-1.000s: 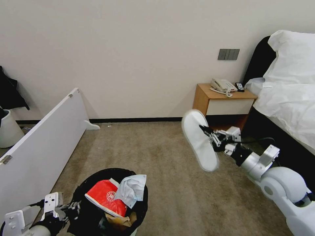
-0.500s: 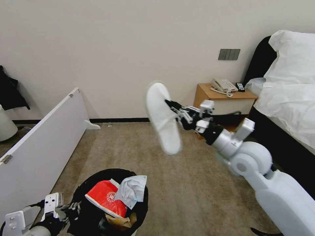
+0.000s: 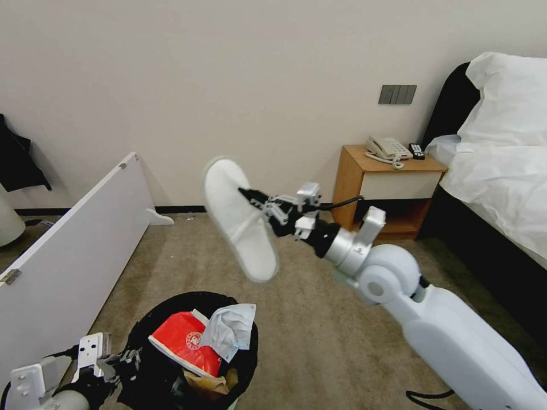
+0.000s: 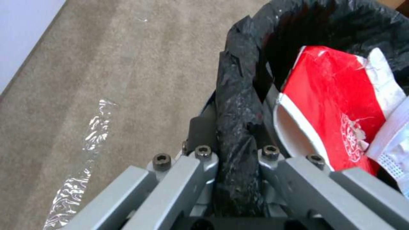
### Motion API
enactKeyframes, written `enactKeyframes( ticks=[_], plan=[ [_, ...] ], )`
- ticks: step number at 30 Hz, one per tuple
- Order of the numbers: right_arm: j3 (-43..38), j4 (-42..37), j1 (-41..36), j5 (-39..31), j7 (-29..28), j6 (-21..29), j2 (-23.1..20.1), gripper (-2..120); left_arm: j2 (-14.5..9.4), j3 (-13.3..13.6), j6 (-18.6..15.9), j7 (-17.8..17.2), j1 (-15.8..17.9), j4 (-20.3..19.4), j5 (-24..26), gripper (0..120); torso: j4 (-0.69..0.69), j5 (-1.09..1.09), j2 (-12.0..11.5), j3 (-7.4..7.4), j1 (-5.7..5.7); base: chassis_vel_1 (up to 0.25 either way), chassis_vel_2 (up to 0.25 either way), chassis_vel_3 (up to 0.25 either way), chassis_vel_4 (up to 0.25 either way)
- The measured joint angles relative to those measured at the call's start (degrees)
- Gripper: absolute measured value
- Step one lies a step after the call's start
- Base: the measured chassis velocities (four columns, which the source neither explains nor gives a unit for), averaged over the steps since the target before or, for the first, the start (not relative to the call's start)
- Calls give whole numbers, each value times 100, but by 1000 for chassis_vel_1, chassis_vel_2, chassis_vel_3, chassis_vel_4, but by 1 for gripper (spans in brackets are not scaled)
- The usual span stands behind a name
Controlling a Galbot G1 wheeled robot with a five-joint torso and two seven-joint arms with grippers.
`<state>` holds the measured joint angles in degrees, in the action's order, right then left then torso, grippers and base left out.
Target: Pick up the trash bin, then pick up the garbage from the floor and place it into the trash bin.
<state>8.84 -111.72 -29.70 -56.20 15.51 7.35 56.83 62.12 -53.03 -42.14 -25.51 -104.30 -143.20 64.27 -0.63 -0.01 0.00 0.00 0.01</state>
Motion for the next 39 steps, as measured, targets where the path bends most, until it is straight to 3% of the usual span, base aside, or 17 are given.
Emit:
enactKeyframes(
  ticks=[39],
  plan=[
    [1312, 353, -372, 194, -164, 5, 199, 0, -28, -2, 0, -10, 34, -5, 72, 4, 0, 0, 0, -1, -1, 0, 0, 0, 0]
  ],
)
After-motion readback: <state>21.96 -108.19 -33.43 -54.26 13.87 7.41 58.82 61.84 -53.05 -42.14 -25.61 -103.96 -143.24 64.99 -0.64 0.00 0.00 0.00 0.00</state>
